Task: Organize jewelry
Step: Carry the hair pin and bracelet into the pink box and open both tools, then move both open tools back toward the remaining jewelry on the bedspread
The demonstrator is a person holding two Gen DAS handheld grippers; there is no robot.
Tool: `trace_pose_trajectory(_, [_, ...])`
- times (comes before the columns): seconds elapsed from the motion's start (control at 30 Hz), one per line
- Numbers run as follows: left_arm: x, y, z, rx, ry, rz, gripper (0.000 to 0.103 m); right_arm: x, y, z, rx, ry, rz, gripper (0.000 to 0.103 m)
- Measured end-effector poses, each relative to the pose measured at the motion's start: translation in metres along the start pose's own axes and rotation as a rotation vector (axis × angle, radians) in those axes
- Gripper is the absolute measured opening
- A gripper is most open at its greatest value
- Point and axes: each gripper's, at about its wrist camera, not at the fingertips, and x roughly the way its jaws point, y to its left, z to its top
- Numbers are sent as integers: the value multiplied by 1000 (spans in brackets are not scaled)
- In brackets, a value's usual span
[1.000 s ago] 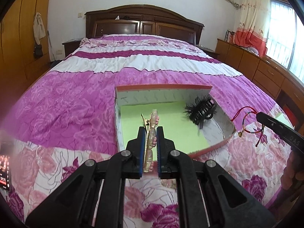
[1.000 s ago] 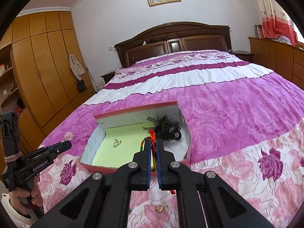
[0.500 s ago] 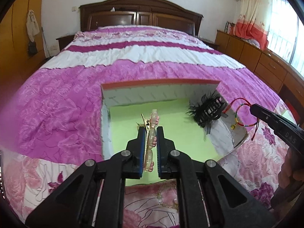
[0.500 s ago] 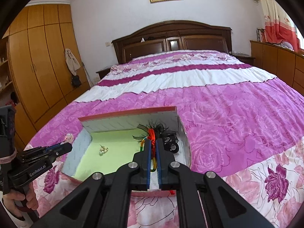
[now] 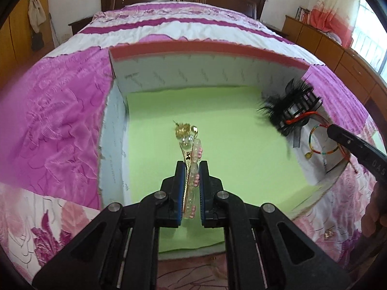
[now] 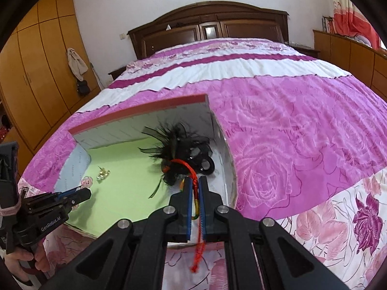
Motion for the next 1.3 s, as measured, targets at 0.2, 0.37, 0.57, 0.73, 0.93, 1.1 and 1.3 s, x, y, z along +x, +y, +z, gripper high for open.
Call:
trace_pose_trajectory(0.2, [5,-7,-1,28,7,26,3,7,-3,-4,7,11,-7,7])
trace_pose_trajectory(0.37, [3,-8,0,24,1,23,6,8,-4,-3,16,10,-7,8])
trace_pose_trajectory(0.57, [-4,-9,-1,13,-24,6,19,0,-3,-3,23,-10,19,29])
trace_pose_trajectory(0.73, [-16,-10,-3,8,-60,14,29,-13,-2,-5,23,-42,30,41])
trace_pose_trajectory(0.93, [-35,-7,-5,-16,-126,8,36,-33,1,-6,27,-100,49,52])
trace_pose_trajectory(1.1, [-51,-7,-8,-22,-173,-10,38,-48,5,-8,16,-139,53,56])
trace_pose_trajectory(1.3, [-72,-8,-12,-34,-231,-24,39,-68,11,-14,6,-175,61,61])
